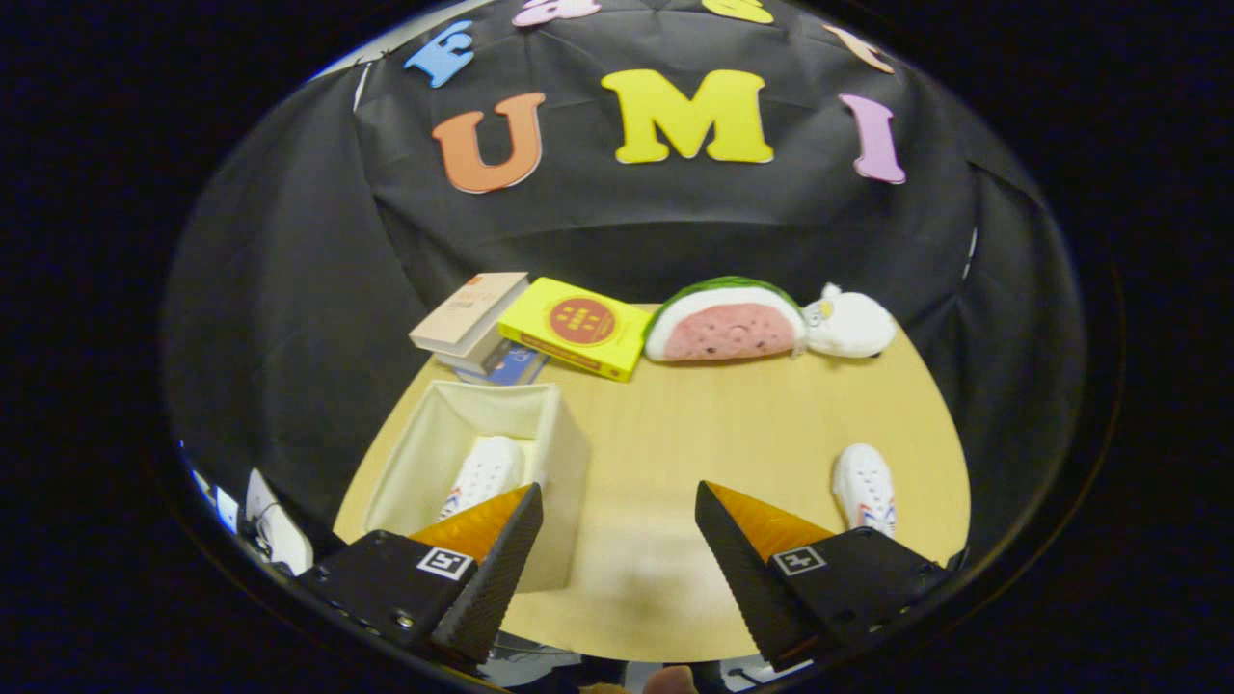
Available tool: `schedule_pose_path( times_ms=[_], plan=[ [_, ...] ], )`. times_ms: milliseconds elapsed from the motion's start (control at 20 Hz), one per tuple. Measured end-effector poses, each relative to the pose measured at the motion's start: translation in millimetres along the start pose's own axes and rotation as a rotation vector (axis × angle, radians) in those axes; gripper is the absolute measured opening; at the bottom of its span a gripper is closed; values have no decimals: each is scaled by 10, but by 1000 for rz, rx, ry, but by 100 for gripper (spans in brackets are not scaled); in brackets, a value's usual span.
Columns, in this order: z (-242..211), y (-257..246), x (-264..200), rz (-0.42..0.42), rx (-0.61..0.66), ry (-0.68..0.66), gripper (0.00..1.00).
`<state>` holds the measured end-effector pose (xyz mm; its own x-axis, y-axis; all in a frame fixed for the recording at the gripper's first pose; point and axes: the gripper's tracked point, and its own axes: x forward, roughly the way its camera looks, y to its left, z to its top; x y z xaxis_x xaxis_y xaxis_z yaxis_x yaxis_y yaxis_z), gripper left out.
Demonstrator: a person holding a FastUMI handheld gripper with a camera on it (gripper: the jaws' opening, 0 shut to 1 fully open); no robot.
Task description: Open the storage box then place both shoes into the box .Put the left shoe in first, then the right shoe, with the right side of both shoes facing outward in a uniform manner.
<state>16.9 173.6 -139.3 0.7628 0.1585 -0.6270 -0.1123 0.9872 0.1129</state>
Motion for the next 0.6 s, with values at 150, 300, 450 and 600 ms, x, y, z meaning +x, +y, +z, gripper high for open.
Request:
schedule_pose_path(
  times_ms=[150,300,450,600],
  plan=[
    [-174,-868,-133,-77,37,11,96],
    [-587,-1740,-92,-139,45,95,96],
    [-1019,-2498,57,-209,64,189,96],
    [-1294,-3000,275,-235,61,260,96]
  ],
)
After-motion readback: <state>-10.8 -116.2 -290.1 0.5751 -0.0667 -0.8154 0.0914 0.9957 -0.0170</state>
